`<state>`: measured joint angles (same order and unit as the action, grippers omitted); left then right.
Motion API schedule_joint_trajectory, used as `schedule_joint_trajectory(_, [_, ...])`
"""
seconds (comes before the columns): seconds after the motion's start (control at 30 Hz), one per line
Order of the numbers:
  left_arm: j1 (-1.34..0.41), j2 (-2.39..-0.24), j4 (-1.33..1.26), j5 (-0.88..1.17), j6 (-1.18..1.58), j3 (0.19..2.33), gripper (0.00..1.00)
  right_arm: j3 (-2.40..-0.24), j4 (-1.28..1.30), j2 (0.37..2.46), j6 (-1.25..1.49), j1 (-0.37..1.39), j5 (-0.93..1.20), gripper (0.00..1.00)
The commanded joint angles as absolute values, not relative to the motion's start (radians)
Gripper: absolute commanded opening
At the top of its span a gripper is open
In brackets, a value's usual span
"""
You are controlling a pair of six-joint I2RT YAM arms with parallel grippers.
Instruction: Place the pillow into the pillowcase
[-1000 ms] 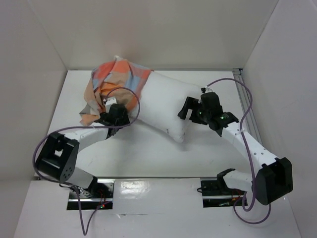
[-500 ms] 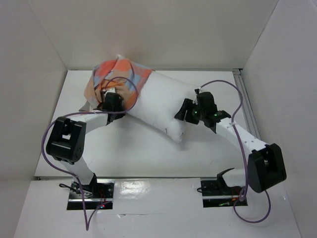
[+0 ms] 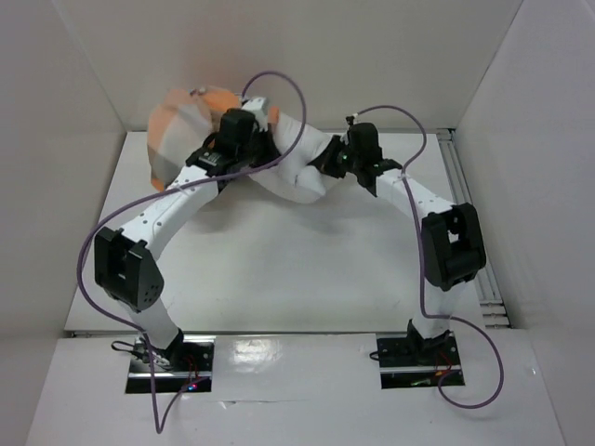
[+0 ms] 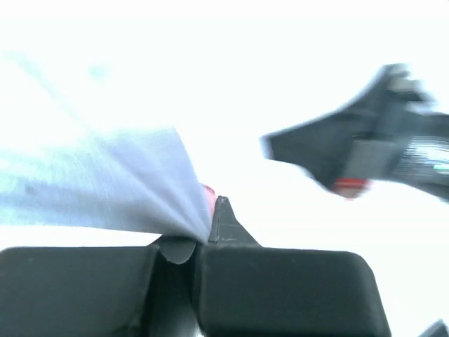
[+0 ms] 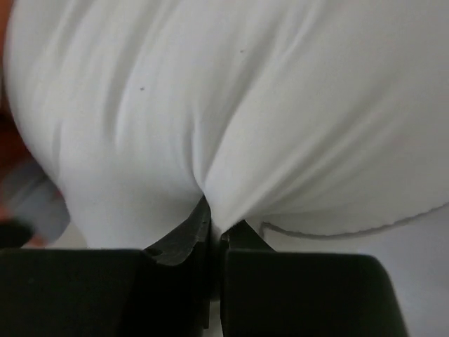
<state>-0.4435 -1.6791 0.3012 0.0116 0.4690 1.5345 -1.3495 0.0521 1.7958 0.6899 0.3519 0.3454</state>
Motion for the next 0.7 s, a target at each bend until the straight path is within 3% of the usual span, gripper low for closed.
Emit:
schedule_joint_trajectory(0.0, [-0.62,-1.707,0.267,0.373,0.472,1.814,0.0,-1.445,-0.072,1.801,0.741,0.399,0.338,0.0])
schedule_joint_trajectory(0.17, [-0.546,-1.622,0.398,0.433,0.463,1.914,0.0,-1.345,0.014,1.539,0.652,0.376,0.258,0.0])
schedule_joint_trajectory(0.4, [-0.468,-1.465,0.661,0.382,0.472,2.075,0.0,-1.31,0.444,1.174,0.525,0.376,0.089,0.0])
schedule_joint_trajectory(0.67, [-0.459,-1.492,0.716,0.322,0.485,2.031,0.0,-1.244,0.667,1.078,0.601,0.376,0.156,0.0])
